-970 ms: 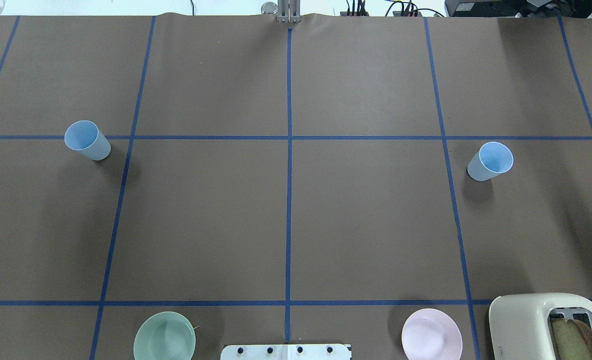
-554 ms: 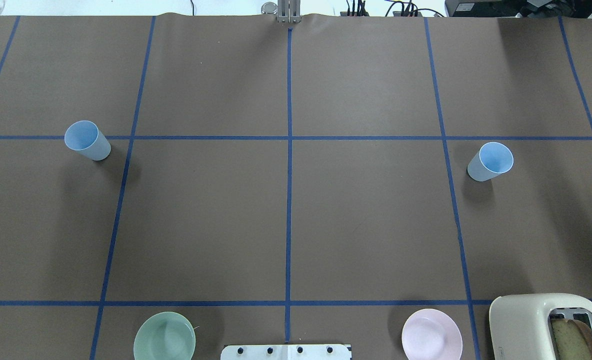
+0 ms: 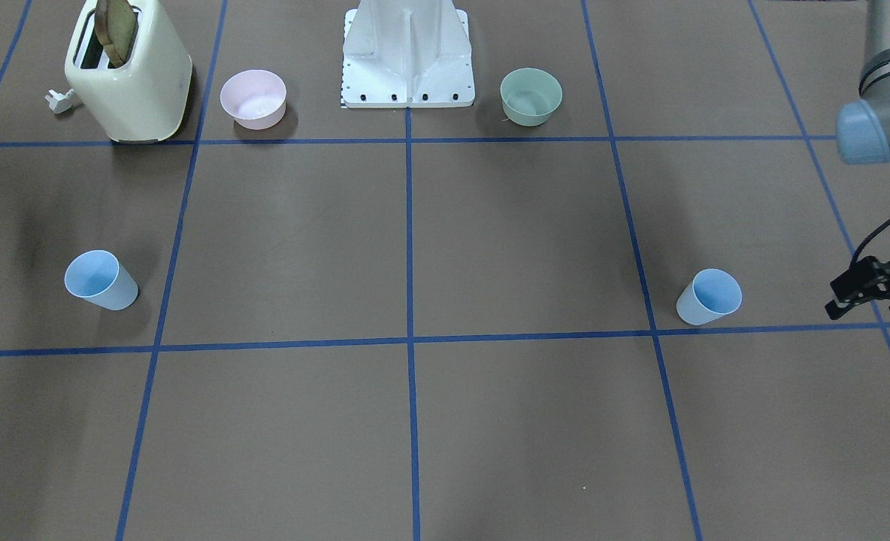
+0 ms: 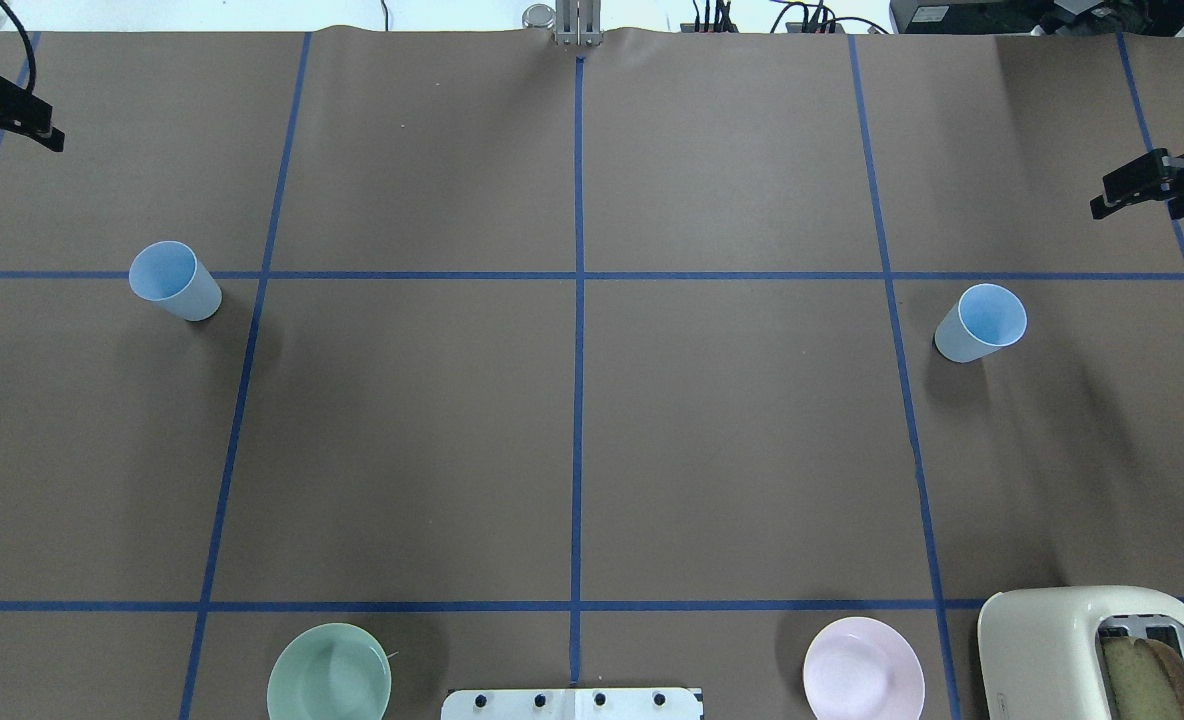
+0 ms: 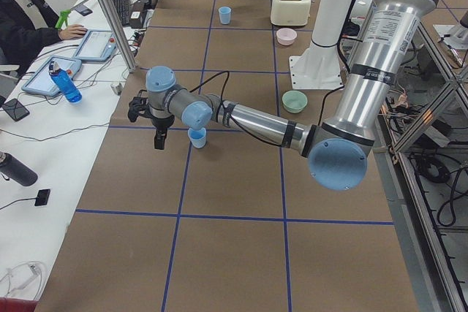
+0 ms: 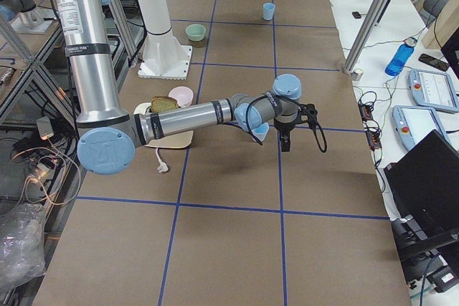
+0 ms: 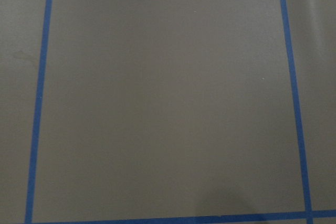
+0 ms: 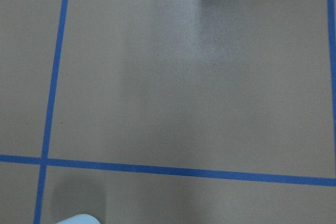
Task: Stack blue cups with both arms
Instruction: 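Lower the left gripper to a blue cup while the right approaches another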
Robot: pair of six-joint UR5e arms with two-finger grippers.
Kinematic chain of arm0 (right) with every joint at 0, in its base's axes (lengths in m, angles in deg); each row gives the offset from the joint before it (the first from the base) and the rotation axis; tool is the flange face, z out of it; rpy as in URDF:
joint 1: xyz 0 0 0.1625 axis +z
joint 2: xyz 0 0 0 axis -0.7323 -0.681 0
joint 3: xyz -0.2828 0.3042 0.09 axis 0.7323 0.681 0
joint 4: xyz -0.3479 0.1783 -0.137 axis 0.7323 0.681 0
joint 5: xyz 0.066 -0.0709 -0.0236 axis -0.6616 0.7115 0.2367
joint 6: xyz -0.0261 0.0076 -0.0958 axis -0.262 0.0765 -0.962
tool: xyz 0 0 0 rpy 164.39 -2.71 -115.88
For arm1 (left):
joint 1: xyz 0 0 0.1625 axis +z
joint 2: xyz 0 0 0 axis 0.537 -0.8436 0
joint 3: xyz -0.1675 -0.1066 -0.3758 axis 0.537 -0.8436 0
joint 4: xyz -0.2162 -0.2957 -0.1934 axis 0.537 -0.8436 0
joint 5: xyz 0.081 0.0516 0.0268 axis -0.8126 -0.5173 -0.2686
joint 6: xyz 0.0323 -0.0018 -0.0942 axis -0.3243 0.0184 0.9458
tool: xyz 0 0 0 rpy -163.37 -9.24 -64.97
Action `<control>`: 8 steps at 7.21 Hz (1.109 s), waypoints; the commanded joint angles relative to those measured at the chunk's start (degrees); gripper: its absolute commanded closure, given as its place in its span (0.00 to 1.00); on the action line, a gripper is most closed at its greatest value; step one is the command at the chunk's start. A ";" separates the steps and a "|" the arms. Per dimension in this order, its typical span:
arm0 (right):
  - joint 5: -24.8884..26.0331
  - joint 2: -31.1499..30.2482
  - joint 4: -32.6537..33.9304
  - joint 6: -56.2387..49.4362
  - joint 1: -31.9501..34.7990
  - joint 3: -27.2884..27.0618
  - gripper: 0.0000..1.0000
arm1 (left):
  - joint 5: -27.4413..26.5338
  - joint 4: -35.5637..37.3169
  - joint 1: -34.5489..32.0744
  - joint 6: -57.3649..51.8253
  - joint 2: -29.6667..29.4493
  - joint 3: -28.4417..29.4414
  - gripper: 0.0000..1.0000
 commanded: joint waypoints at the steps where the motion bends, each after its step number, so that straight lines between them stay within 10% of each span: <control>1: 0.81 -1.70 -1.96 0.47 -1.55 -1.05 0.01 | -3.97 -6.21 5.75 6.86 0.17 0.06 0.03; 8: -2.62 -6.82 -6.82 5.30 -2.16 -4.40 0.00 | -4.94 -10.38 11.91 10.13 5.37 -0.90 0.03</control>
